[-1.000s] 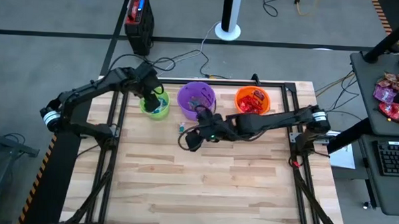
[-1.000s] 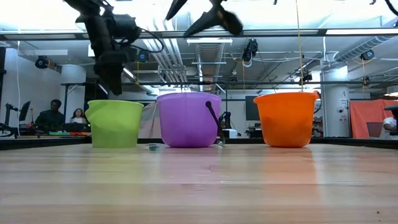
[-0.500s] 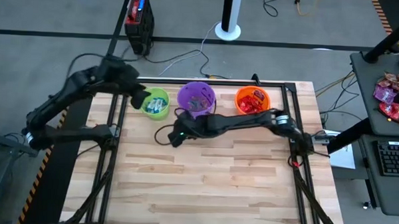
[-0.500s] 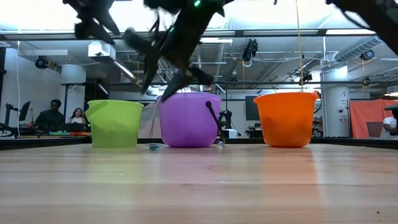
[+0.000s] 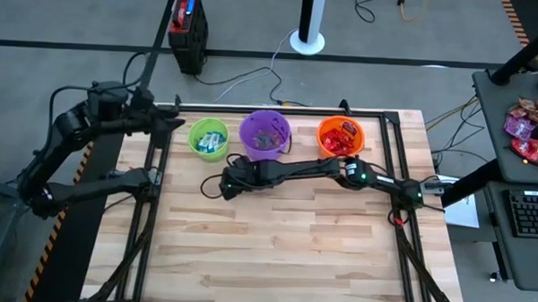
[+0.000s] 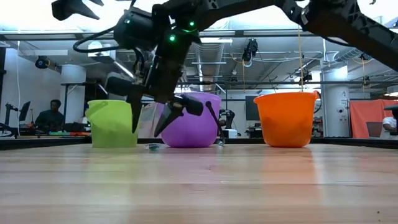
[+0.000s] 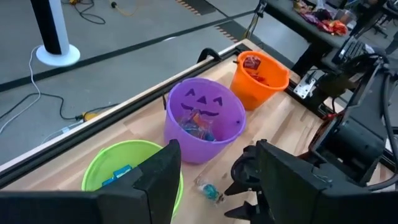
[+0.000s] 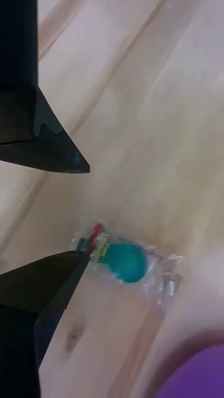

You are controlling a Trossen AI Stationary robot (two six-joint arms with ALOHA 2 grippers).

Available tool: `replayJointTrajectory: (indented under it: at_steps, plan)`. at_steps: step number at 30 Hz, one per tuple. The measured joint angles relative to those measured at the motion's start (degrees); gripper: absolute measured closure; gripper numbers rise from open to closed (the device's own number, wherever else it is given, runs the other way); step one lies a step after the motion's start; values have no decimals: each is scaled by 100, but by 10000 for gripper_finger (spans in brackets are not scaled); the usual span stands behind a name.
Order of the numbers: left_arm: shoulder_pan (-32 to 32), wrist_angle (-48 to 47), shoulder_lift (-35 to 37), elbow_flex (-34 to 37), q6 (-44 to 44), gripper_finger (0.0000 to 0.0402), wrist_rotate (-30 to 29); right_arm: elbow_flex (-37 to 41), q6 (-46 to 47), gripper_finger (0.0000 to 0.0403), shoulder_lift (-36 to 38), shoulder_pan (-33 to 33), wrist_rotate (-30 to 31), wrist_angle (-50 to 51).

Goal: Sort candy by brand, put in halloween buckets
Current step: Put the blue gummy into the purple bucket

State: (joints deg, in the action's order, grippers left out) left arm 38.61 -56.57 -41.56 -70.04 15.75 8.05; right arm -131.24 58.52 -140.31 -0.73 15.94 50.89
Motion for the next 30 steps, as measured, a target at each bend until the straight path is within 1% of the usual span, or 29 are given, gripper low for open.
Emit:
replayJointTrajectory:
  at_steps: [3, 7, 13, 19, 24, 27, 30]
  plan:
    - [0, 21, 26, 0, -7, 212, -4, -127, 0, 195, -132, 20, 76, -2]
    - [-2, 36, -5, 2, -13, 212, -7, -78, 0, 195, -231, 66, 199, 129]
    - [-2, 39, -96, 7, -24, 212, -9, -26, -71, 195, -234, 85, 737, 127]
    - [-2, 40, -230, 7, -130, 212, -11, 30, -308, 195, -234, 89, 812, 35]
    - [-2, 40, -383, 9, -173, 212, -11, 440, -685, 196, -232, 113, 847, -414]
    - [-2, 41, -475, 11, -192, 212, -9, 624, -753, 208, -209, 125, 819, -580]
    - [0, 41, -572, 11, -287, 212, -9, 806, -907, 248, -186, 138, 779, -716]
